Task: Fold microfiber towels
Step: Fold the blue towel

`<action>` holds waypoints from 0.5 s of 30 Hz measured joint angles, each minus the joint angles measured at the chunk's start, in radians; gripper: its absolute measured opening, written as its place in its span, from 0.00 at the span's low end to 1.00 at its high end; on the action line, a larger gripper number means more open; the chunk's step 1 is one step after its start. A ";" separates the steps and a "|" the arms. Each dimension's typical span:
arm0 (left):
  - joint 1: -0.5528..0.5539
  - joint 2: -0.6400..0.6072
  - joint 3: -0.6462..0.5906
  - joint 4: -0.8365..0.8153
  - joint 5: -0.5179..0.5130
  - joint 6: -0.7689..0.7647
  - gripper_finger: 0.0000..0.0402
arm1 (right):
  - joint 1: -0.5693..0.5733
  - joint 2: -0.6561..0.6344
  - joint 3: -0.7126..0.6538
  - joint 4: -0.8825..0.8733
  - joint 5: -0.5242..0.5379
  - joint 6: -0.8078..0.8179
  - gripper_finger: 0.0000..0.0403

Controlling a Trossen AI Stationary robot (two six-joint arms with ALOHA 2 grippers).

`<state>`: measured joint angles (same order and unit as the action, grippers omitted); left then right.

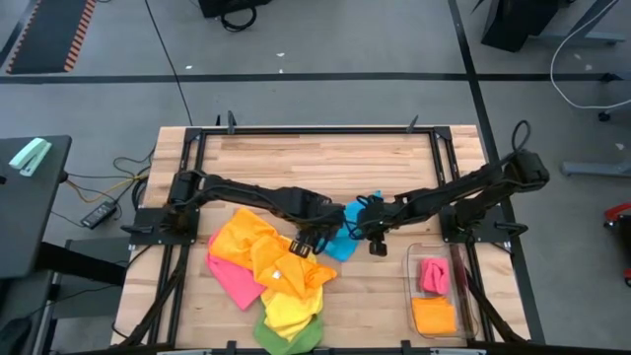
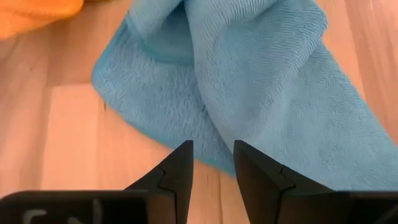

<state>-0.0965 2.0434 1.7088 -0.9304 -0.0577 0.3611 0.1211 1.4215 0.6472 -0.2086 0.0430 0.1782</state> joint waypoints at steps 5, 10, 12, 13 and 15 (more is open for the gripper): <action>0.009 0.026 0.000 0.024 -0.001 0.003 0.44 | 0.000 -0.123 0.000 -0.062 0.003 -0.032 0.31; 0.003 0.044 0.000 0.031 0.000 0.018 0.44 | 0.000 -0.252 0.000 -0.110 0.006 -0.058 0.31; 0.000 0.059 0.000 0.055 0.002 0.019 0.44 | 0.000 -0.296 0.000 -0.136 0.018 -0.059 0.31; 0.000 0.066 0.000 0.046 0.003 0.019 0.44 | -0.001 -0.313 0.000 -0.136 0.025 -0.058 0.31; 0.000 0.082 0.000 0.053 0.003 0.024 0.44 | -0.001 -0.341 0.000 -0.148 0.036 -0.057 0.31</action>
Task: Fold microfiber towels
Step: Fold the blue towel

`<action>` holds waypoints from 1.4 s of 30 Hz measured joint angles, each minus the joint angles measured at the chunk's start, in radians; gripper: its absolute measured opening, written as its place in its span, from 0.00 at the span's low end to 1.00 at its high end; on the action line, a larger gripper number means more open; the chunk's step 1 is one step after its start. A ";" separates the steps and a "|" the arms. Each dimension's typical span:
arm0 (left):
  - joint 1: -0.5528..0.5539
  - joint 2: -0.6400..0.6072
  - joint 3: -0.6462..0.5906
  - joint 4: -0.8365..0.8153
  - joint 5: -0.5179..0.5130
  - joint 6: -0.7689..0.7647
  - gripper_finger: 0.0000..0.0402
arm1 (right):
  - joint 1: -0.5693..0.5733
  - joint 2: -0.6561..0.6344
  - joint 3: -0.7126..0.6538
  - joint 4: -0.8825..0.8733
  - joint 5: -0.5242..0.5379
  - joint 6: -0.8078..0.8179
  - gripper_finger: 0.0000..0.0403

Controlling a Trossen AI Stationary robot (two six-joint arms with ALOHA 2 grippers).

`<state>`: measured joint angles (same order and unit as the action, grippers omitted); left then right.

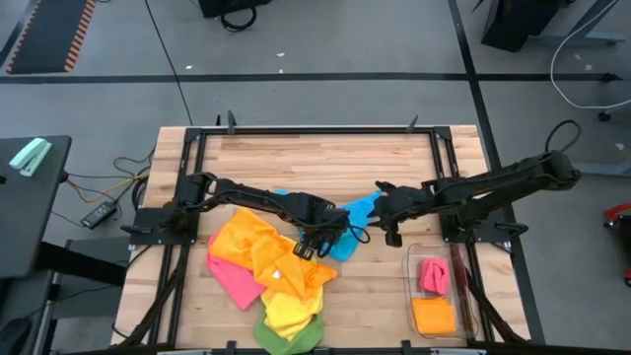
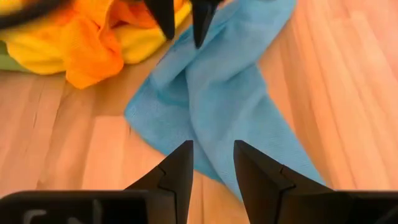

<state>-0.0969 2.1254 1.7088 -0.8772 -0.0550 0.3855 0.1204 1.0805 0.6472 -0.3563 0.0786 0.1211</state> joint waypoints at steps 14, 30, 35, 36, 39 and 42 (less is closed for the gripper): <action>-0.028 0.044 0.000 0.023 0.000 0.022 0.37 | 0.000 -0.012 0.000 -0.039 0.079 0.017 0.31; -0.008 -0.061 0.053 -0.016 -0.068 -0.042 0.04 | 0.001 -0.002 0.000 -0.033 0.086 0.029 0.31; 0.041 -0.133 0.072 -0.101 -0.277 -0.177 0.03 | 0.001 -0.002 0.000 -0.039 0.086 0.032 0.31; 0.055 -0.139 0.072 -0.123 -0.288 -0.205 0.04 | 0.001 -0.002 0.000 -0.037 0.086 0.032 0.31; 0.100 -0.142 0.072 -0.147 -0.322 -0.281 0.09 | 0.001 -0.002 0.000 -0.034 0.085 0.040 0.31; 0.144 -0.137 0.068 -0.186 -0.429 -0.316 0.09 | 0.001 -0.001 0.000 -0.028 0.070 0.042 0.31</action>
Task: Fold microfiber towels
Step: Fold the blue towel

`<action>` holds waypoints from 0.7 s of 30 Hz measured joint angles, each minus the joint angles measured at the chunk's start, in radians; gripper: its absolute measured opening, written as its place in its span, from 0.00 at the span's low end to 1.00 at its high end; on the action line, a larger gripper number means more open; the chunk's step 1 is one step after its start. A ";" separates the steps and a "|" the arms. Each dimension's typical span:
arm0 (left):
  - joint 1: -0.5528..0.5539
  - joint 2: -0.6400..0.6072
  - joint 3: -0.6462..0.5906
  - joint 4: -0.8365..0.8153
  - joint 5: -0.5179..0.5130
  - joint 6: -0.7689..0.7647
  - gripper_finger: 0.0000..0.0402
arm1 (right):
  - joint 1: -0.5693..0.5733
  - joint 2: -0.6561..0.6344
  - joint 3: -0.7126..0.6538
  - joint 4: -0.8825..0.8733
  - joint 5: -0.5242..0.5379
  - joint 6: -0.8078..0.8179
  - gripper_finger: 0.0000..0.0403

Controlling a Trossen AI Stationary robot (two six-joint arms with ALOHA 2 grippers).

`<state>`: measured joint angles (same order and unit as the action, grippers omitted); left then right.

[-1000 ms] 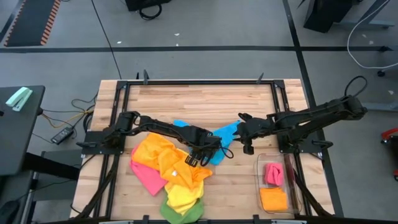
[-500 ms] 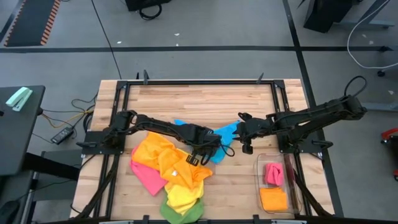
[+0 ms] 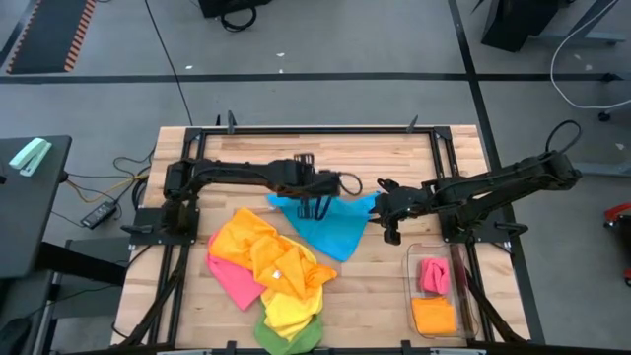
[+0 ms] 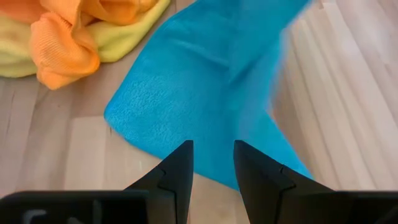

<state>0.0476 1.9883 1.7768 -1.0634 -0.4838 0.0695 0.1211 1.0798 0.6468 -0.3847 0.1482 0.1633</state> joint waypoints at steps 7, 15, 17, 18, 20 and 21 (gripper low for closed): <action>0.140 0.003 -0.066 -0.014 -0.125 -0.083 0.02 | 0.000 0.000 0.000 -0.002 -0.018 0.015 0.31; 0.258 0.006 -0.184 -0.026 -0.114 -0.086 0.24 | 0.000 0.000 0.000 0.001 -0.019 0.020 0.31; 0.266 0.006 -0.184 -0.029 -0.118 -0.056 0.33 | 0.000 0.000 0.000 0.002 -0.019 0.020 0.31; 0.265 0.006 -0.181 -0.033 -0.118 -0.037 0.37 | 0.000 0.000 0.000 0.003 -0.019 0.020 0.31; 0.261 0.006 -0.164 -0.053 -0.114 -0.023 0.45 | 0.000 0.001 0.000 0.004 -0.019 0.020 0.31; 0.256 0.006 -0.155 -0.058 -0.115 -0.016 0.48 | 0.000 0.004 0.000 0.009 -0.019 0.020 0.31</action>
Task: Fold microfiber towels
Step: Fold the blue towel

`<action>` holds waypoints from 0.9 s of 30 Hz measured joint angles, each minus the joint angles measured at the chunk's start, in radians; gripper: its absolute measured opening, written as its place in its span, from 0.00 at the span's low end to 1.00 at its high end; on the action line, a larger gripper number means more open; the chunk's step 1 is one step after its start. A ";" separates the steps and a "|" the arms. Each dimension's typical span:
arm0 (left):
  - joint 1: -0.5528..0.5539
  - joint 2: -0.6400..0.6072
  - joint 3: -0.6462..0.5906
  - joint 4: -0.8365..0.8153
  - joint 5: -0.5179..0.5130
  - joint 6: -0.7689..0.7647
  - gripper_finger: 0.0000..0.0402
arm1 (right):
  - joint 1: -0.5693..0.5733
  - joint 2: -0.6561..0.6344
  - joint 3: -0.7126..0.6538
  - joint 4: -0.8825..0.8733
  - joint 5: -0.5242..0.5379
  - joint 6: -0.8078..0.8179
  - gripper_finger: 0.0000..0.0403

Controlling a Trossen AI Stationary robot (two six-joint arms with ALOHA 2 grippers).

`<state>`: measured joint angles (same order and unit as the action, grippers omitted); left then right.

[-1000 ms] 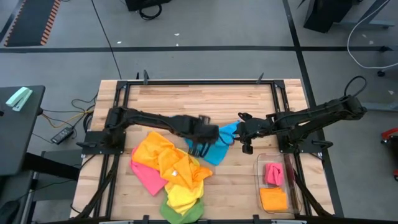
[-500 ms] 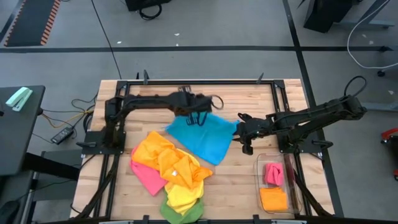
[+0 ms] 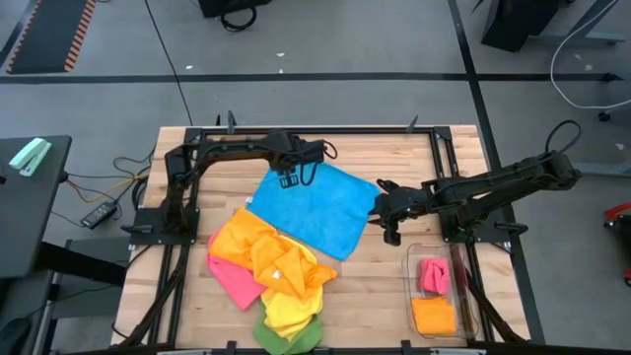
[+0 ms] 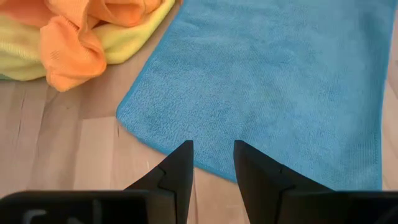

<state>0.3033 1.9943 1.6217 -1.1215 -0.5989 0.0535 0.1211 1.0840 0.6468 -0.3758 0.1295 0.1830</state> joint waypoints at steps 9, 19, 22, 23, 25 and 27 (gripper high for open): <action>-0.095 -0.001 0.013 0.096 0.291 0.115 0.56 | -0.022 0.054 -0.072 0.141 0.094 -0.055 0.31; -0.205 -0.001 0.014 0.073 0.374 0.235 0.45 | -0.066 0.294 -0.142 0.478 -0.086 0.014 0.24; -0.231 -0.002 0.014 0.072 0.438 0.312 0.43 | -0.046 0.385 -0.093 0.484 -0.106 -0.011 0.22; -0.240 -0.004 0.014 0.071 0.444 0.327 0.42 | -0.042 0.410 -0.077 0.491 -0.118 -0.026 0.22; -0.253 -0.010 0.014 0.070 0.447 0.339 0.40 | -0.037 0.456 -0.045 0.481 -0.152 -0.058 0.20; -0.260 -0.010 0.014 0.066 0.447 0.331 0.39 | -0.032 0.490 -0.022 0.483 -0.202 -0.086 0.19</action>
<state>0.0434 1.9839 1.6360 -1.0556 -0.1520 0.3845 0.0894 1.5745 0.6244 0.1070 -0.0723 0.0965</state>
